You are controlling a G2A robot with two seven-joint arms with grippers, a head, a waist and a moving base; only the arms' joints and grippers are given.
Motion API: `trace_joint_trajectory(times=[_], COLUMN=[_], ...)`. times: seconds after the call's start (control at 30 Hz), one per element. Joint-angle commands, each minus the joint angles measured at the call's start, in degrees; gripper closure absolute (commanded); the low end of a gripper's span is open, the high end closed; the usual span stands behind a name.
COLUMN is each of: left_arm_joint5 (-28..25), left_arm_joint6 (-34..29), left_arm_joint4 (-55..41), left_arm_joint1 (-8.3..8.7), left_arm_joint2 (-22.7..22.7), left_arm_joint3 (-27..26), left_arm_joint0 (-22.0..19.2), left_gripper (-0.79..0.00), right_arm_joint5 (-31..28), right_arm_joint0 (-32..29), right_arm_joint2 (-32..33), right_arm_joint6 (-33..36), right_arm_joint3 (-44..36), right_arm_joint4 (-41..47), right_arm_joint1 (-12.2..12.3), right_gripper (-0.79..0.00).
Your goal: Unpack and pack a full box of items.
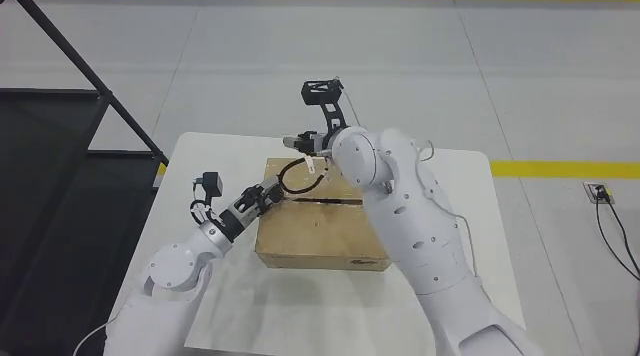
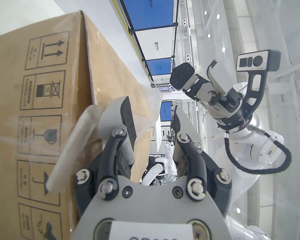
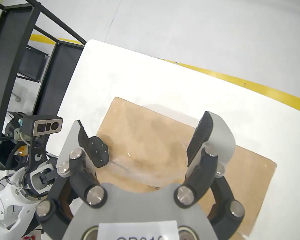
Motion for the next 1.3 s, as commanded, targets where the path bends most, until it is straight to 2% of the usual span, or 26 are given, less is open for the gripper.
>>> trace_joint_trajectory(times=[0.0, 0.13, 0.27, 0.3, 0.4, 0.43, 0.73, 0.93, 1.1, 1.13, 1.17, 1.23, 1.27], left_arm_joint5=[-0.01, -0.02, -0.08, -0.19, -0.32, -0.31, -0.49, -0.48, -0.67, -0.77, -0.82, -0.84, -0.83], left_arm_joint6=[-0.10, -0.26, -0.42, -0.37, -0.35, -0.29, -0.06, -0.05, -0.07, -0.06, -0.06, -0.07, -0.09], left_arm_joint4=[0.11, 0.19, 0.15, 0.10, 0.00, 0.02, 0.08, 0.11, 0.02, -0.09, -0.13, -0.13, -0.13], left_arm_joint1=[-0.01, -0.05, -0.06, -0.06, -0.03, -0.02, -0.01, -0.03, -0.05, -0.06, -0.06, -0.07, -0.07], left_arm_joint2=[0.05, 0.22, 0.21, 0.14, -0.10, -0.18, -0.43, -0.45, -0.54, -0.56, -0.56, -0.57, -0.59], left_arm_joint3=[0.01, 0.00, -0.04, -0.07, -0.19, -0.23, -0.67, -0.69, -0.58, -0.53, -0.50, -0.46, -0.43], left_arm_joint0=[0.00, -0.04, 0.02, 0.07, 0.29, 0.36, 0.74, 0.76, 0.75, 0.76, 0.76, 0.73, 0.69], left_gripper=[-0.391, -0.391, -0.391, -0.391, -0.391, -0.394, -0.391, -0.391, -0.394, -0.394, -0.394, -0.397, -0.397], right_arm_joint5=[-0.01, -3.71, -5.90, -6.85, -9.64, -10.87, -16.45, -18.19, -16.61, -15.72, -15.13, -14.76, -14.25], right_arm_joint0=[0.99, 1.38, 2.74, 3.13, 4.59, 5.19, 8.44, 10.21, 11.45, 11.91, 12.16, 12.56, 12.73], right_arm_joint2=[-2.05, -5.70, -6.64, -6.54, -5.81, -5.68, -5.04, -5.87, -7.04, -7.19, -7.39, -7.74, -7.86], right_arm_joint6=[-0.24, 3.12, 7.98, 8.78, 11.14, 12.30, 15.69, 16.77, 16.61, 16.38, 15.82, 15.13, 14.71], right_arm_joint3=[1.05, 1.95, 3.76, 4.25, 6.05, 6.77, 12.12, 15.83, 18.60, 19.29, 19.92, 20.96, 21.31], right_arm_joint4=[-6.45, -15.20, -18.02, -17.50, -16.19, -15.67, -11.23, -9.20, -9.93, -10.12, -10.08, -9.66, -9.73], right_arm_joint1=[0.16, 0.47, 0.50, 0.46, 0.48, 0.47, 0.15, -0.39, -0.84, -0.96, -1.11, -1.40, -1.49], right_gripper=[-0.785, -0.785, -0.785, -0.727, -0.391, -0.366, -0.342, -0.336, -0.311, -0.277, -0.200, 0.000, 0.000])
